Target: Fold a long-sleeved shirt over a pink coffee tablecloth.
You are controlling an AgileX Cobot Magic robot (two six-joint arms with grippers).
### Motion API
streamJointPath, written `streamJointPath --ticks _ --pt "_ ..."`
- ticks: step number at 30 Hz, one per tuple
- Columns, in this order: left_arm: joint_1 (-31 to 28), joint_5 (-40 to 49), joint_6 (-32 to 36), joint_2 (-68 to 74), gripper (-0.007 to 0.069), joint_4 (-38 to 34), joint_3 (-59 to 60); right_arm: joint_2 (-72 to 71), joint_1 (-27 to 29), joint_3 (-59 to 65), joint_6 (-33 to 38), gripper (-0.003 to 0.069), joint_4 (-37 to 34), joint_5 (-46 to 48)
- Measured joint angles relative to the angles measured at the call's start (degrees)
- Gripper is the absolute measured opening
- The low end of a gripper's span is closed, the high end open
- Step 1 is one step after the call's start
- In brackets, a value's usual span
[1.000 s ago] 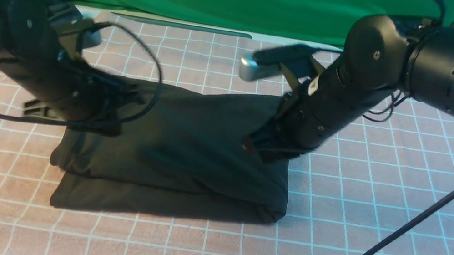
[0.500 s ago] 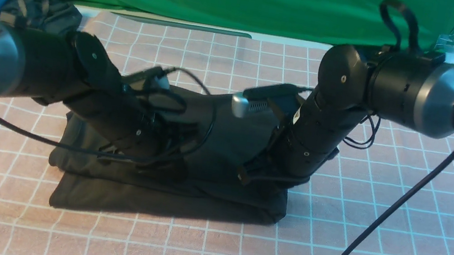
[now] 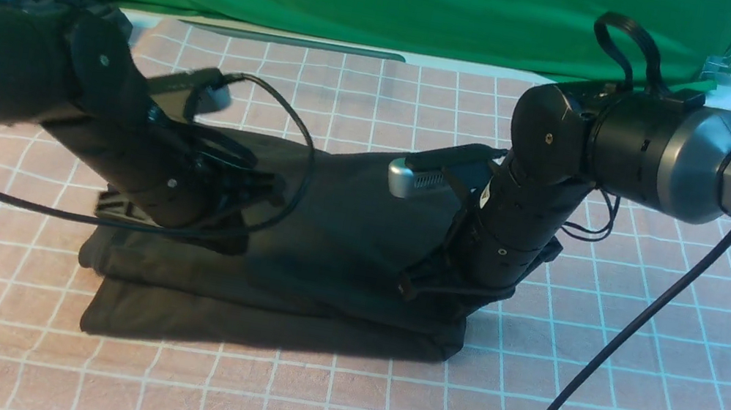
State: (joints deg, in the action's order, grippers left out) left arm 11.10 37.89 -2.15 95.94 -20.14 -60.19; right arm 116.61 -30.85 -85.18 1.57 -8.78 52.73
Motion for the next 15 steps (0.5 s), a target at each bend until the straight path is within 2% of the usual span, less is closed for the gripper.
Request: streamJointPath --ticks 6,11,15 --pt "-6.97 4.25 -2.12 -6.41 0.0013 3.91 0.00 -4.94 2.28 0.29 1.65 0.0037 1.12 1.58" --pt "-11.79 6.96 -1.20 -17.64 0.0013 4.38 0.00 -17.42 3.64 0.29 2.16 0.0037 1.55 1.78" --pt "-15.60 8.23 0.49 -31.33 0.0013 4.12 0.00 -33.83 3.78 0.29 2.04 0.0037 3.55 -0.88"
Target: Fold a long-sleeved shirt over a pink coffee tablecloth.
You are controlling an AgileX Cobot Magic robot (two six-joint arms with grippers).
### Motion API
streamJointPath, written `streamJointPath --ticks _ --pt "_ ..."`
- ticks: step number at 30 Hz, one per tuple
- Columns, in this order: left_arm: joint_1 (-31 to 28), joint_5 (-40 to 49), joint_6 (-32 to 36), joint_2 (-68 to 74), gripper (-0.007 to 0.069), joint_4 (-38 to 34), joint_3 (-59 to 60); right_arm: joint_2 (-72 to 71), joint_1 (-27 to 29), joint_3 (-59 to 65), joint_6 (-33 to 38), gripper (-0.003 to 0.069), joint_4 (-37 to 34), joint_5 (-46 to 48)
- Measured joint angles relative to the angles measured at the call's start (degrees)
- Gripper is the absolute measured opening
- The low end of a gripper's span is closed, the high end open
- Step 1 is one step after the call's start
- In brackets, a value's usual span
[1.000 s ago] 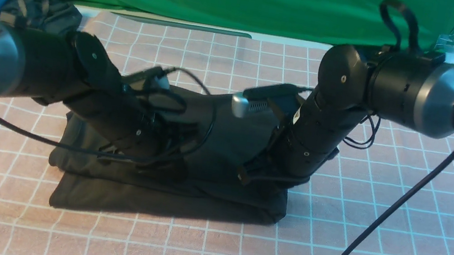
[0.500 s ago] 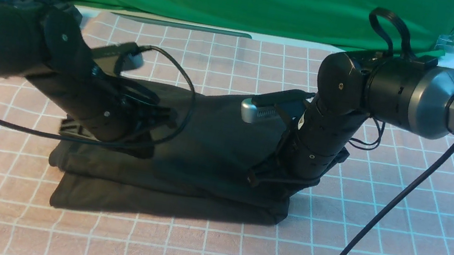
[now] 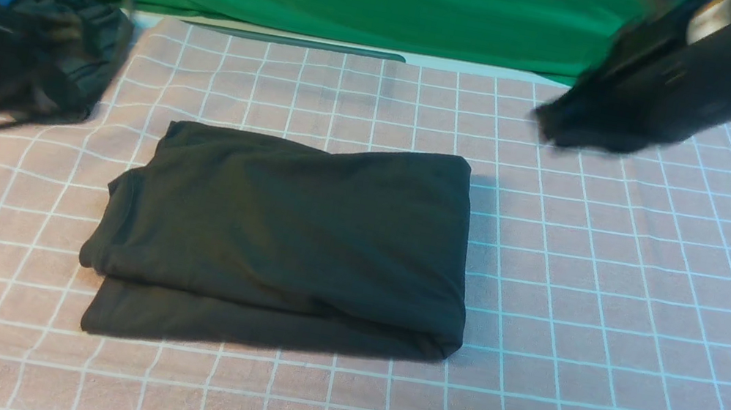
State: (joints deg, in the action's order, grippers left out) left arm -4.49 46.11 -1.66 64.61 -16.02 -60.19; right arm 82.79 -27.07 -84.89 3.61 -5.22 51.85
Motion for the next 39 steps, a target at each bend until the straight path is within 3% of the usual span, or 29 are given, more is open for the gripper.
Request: streamJointPath --ticks 8,16,25,39 --pt "-1.23 0.15 0.32 -17.65 0.0013 -4.65 0.00 -22.06 0.00 3.99 0.00 0.0037 3.72 -8.91" --pt "-1.23 3.32 0.34 -32.63 0.0013 -5.97 0.00 -47.42 0.00 27.21 -1.58 0.0037 9.48 -29.13" --pt "-1.23 7.83 0.39 -44.03 0.0013 -4.89 2.04 -67.79 0.00 48.10 -1.17 0.0037 9.91 -53.16" --pt "-1.23 -5.23 0.39 -52.83 0.0013 -5.79 24.48 -70.60 0.00 49.99 -0.39 0.0043 10.04 -56.85"
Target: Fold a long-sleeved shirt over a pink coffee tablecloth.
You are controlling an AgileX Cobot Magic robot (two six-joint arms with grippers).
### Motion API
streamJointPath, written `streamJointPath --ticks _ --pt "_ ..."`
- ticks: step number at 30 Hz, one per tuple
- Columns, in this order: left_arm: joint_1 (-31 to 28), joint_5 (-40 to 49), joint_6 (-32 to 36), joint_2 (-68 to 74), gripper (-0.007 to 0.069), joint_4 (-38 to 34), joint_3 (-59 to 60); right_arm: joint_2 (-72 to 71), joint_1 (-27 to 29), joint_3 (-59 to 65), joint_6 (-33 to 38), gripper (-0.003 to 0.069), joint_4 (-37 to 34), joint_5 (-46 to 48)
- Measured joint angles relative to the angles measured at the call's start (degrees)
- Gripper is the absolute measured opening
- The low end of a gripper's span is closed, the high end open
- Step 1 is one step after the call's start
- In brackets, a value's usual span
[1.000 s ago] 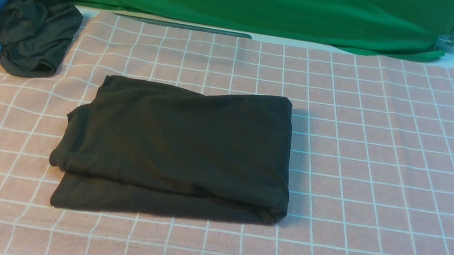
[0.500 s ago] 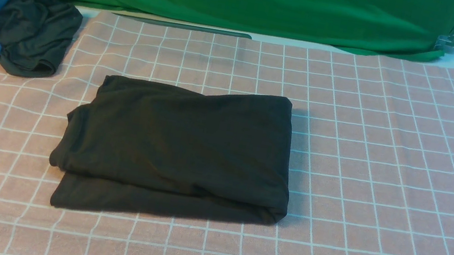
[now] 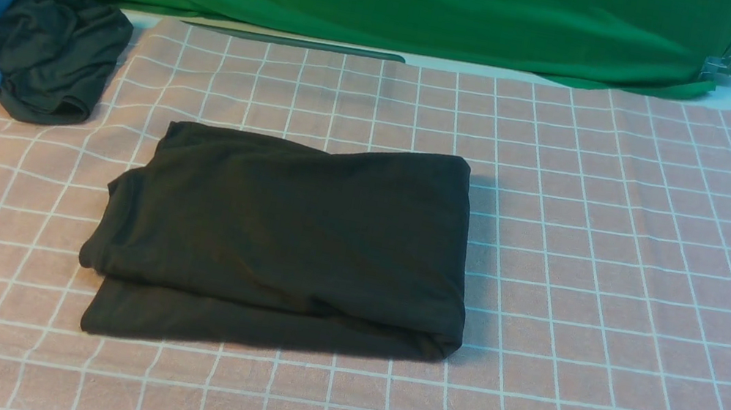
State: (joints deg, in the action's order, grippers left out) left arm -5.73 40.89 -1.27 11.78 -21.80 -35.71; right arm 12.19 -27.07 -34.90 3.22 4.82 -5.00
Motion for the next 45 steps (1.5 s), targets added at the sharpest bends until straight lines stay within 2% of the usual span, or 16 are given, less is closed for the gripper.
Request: streamJointPath --ticks 19,24,29,32,35,42,45 --pt "-0.06 -1.24 0.09 -0.04 0.0013 0.10 0.86 0.00 0.00 0.00 0.04 0.0071 0.06 0.00" --pt "-0.06 -1.87 2.84 -0.04 0.0013 2.43 0.91 0.00 0.00 0.00 0.04 0.0079 0.06 0.00" --pt "1.36 -11.74 3.00 -0.12 0.0013 4.30 5.11 0.00 0.00 0.00 0.04 0.0089 0.06 0.00" --pt "3.24 -21.98 0.12 -1.24 0.0013 7.51 11.63 0.00 0.00 0.00 0.04 0.0092 0.06 0.00" --pt "4.40 -28.63 -2.32 -3.26 0.0013 10.04 18.63 0.00 0.00 0.00 0.04 0.0103 0.06 0.03" --pt "4.58 -32.66 -3.22 -9.16 0.0013 12.21 33.46 0.00 0.00 0.00 0.04 0.0127 0.06 0.07" --pt "4.58 -30.56 -3.28 -11.25 0.0013 13.13 35.84 0.00 0.00 0.00 0.04 0.0137 0.06 0.15"
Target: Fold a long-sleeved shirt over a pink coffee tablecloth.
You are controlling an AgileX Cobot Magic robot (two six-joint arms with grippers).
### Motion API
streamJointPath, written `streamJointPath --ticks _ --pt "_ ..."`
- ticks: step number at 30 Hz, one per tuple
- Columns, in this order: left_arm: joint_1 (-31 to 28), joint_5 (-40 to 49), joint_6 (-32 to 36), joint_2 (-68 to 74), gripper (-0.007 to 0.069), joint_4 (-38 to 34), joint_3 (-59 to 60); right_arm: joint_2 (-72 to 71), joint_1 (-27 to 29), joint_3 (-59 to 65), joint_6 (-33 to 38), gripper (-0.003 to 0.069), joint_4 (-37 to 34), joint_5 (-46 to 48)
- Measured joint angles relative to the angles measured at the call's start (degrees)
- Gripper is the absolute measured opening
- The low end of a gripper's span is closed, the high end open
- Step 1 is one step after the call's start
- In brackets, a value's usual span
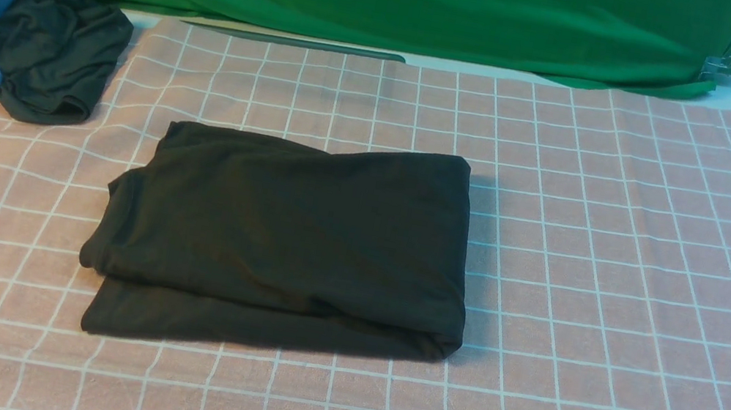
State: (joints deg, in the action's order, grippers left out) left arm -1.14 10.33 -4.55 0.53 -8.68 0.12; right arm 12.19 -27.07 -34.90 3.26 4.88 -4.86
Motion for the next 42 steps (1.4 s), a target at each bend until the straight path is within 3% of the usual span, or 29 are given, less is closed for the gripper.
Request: streamJointPath --ticks 30,34,42 --pt "0.00 2.75 1.90 -0.61 0.0013 3.43 0.28 -0.52 0.05 0.10 0.00 0.0195 0.00 2.14" --pt "0.00 2.75 1.90 -0.61 0.0013 3.43 0.28 -1.12 2.02 0.94 0.00 0.0196 0.00 8.50" --pt "0.00 2.75 1.90 -0.61 0.0013 3.45 0.28 -1.24 13.94 14.79 0.00 0.0216 0.00 14.31"
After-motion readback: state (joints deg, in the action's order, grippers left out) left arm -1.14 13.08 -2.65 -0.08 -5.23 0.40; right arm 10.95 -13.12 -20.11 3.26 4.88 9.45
